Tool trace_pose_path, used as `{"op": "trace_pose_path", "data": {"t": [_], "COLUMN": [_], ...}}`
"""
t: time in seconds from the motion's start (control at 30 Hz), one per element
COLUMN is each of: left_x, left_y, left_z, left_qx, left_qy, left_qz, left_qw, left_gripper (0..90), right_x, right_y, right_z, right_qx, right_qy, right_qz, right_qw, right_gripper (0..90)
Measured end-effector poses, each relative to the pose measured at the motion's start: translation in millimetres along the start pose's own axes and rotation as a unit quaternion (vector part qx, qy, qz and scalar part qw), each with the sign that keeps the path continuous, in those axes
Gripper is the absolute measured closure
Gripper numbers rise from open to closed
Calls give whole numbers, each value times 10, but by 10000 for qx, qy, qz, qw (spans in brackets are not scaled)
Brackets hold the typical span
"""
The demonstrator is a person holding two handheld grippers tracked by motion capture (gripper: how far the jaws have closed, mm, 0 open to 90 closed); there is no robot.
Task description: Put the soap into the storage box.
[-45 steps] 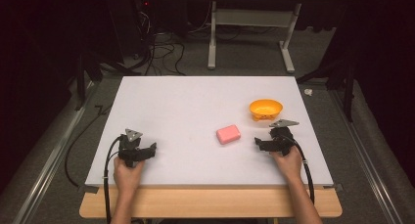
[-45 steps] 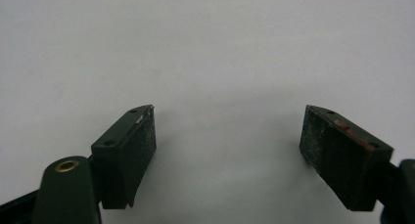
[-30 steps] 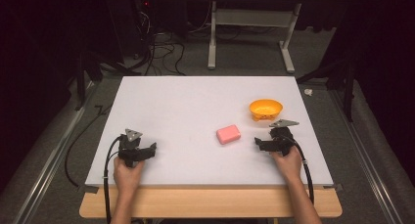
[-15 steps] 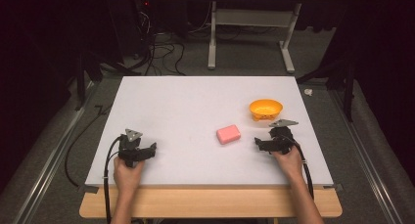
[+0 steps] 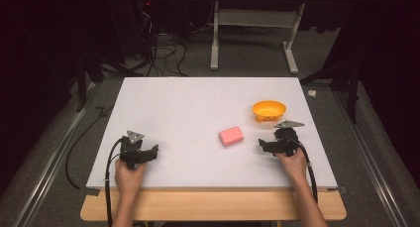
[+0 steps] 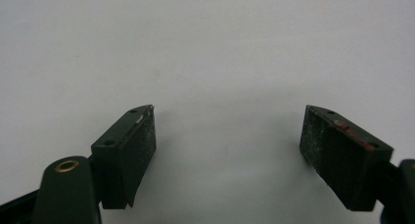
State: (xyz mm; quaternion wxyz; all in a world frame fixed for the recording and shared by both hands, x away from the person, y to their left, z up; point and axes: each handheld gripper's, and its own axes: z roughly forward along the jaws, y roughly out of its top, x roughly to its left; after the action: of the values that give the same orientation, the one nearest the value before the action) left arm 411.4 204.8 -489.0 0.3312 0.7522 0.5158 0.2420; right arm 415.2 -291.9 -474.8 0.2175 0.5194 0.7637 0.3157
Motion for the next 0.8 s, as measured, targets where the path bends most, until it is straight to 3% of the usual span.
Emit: {"op": "trace_pose_path", "data": {"t": [0.37, 0.8], "left_x": [0, 0], "left_y": [0, 0], "left_z": [0, 0], "left_qx": [-2, -1], "left_qy": [-1, -2], "left_qz": [0, -1], "left_qw": [10000, 10000], "left_gripper": [214, 214], "right_x": [55, 181], "right_y": [42, 108], "right_z": [-110, -209], "right_qx": [-126, -254], "right_qy": [111, 254], "right_qz": [181, 174], "right_qw": [9997, 9992], "right_gripper": [139, 140]}}
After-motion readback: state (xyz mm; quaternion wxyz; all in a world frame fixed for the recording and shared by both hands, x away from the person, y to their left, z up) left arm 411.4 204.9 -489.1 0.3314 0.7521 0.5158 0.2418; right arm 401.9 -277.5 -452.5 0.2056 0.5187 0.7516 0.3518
